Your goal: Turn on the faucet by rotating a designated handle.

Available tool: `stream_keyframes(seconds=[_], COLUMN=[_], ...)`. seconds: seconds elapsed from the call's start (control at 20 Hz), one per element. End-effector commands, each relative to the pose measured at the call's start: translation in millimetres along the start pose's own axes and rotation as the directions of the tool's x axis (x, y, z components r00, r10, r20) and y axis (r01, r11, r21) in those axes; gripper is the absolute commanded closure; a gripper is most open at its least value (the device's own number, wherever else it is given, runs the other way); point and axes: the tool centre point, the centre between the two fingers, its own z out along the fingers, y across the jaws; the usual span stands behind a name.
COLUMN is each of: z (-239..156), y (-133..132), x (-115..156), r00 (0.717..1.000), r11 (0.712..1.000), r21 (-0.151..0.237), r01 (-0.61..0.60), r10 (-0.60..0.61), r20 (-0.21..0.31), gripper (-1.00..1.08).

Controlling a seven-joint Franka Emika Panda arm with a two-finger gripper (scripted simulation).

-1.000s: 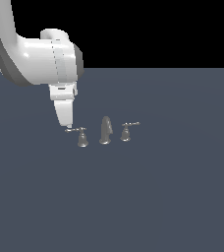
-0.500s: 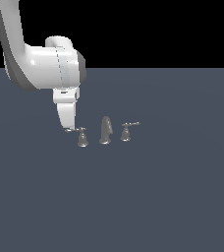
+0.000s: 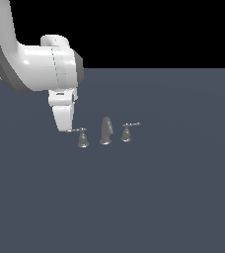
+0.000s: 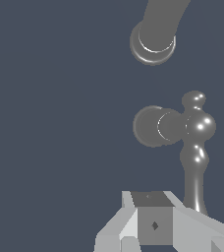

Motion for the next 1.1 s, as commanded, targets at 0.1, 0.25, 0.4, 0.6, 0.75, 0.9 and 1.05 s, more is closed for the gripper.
stream_keyframes(seconds=[0.1, 0.25, 0.4, 0.6, 0.75, 0.9, 1.05], z=[-0.2, -0.2, -0.2, -0.2, -0.2, -0.2, -0.3], y=[13.7, 10.4, 19.8, 32.5, 42.2, 52.1, 58.7], x=[-6.7, -0.7, 0.3, 1.6, 2.6, 3.6, 4.3], r00=[1.0, 1.0, 1.0, 1.0, 1.0, 1.0, 1.0], r11=[1.0, 1.0, 1.0, 1.0, 1.0, 1.0, 1.0], r21=[0.0, 0.007, 0.006, 0.004, 0.003, 0.002, 0.001], r01=[0.0, -0.01, -0.008, -0.006, -0.004, -0.002, -0.001], r10=[0.0, 0.01, 0.008, 0.006, 0.004, 0.002, 0.001], r20=[0.001, -0.001, 0.0, 0.0, 0.0, 0.001, 0.001], gripper=[1.08, 1.08, 1.08, 1.08, 1.08, 1.08, 1.08])
